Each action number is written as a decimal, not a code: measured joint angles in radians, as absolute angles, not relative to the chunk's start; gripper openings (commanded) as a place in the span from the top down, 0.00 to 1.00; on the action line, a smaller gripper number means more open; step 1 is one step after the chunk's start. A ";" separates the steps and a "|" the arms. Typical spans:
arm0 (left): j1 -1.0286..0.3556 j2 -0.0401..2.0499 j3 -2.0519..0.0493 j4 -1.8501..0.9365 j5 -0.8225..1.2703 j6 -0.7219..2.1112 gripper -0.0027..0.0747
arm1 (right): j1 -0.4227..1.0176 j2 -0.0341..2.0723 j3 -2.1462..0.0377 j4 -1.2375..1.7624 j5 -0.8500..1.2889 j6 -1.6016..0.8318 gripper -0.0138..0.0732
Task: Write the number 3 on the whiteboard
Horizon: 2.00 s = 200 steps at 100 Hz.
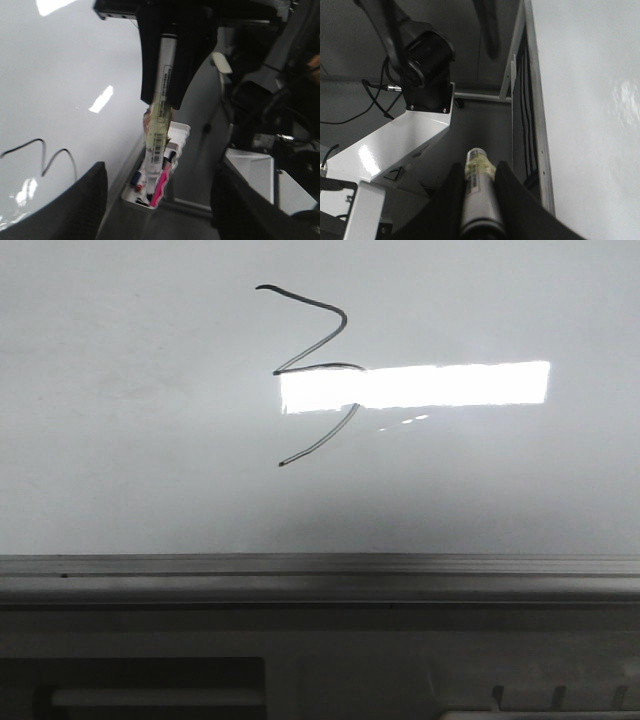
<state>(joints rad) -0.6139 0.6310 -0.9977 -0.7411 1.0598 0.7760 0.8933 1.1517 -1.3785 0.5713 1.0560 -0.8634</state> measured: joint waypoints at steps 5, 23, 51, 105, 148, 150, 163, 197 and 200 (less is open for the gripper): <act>-0.614 0.670 -1.018 -0.753 1.105 0.783 0.51 | 0.928 1.154 -1.378 0.572 1.027 -0.880 0.89; -0.614 0.749 -1.034 -0.789 1.182 0.790 0.56 | 0.974 1.160 -1.378 0.569 0.969 -0.898 0.89; -0.614 0.759 -1.035 -0.793 1.196 0.790 0.71 | 0.980 1.161 -1.378 0.590 0.969 -0.898 0.89; -0.614 0.759 -1.035 -0.793 1.198 0.792 0.82 | 0.980 1.161 -1.378 0.654 0.969 -0.898 0.89; -0.614 0.759 -1.035 -0.715 1.198 0.790 0.61 | 0.980 1.161 -1.378 0.658 0.964 -0.900 0.89; -0.614 0.759 -1.035 -0.715 1.198 0.790 0.62 | 0.980 1.161 -1.378 0.658 0.964 -0.900 0.89; -0.614 0.759 -1.035 -0.715 1.200 0.788 0.77 | 0.980 1.161 -1.378 0.658 0.958 -0.900 0.89; -0.614 0.806 -1.037 -0.734 1.217 0.793 0.99 | 0.980 1.163 -1.378 0.624 0.953 -0.900 0.87; -0.614 0.808 -1.037 -0.736 1.217 0.795 0.99 | 0.980 1.163 -1.378 0.624 0.956 -0.900 0.84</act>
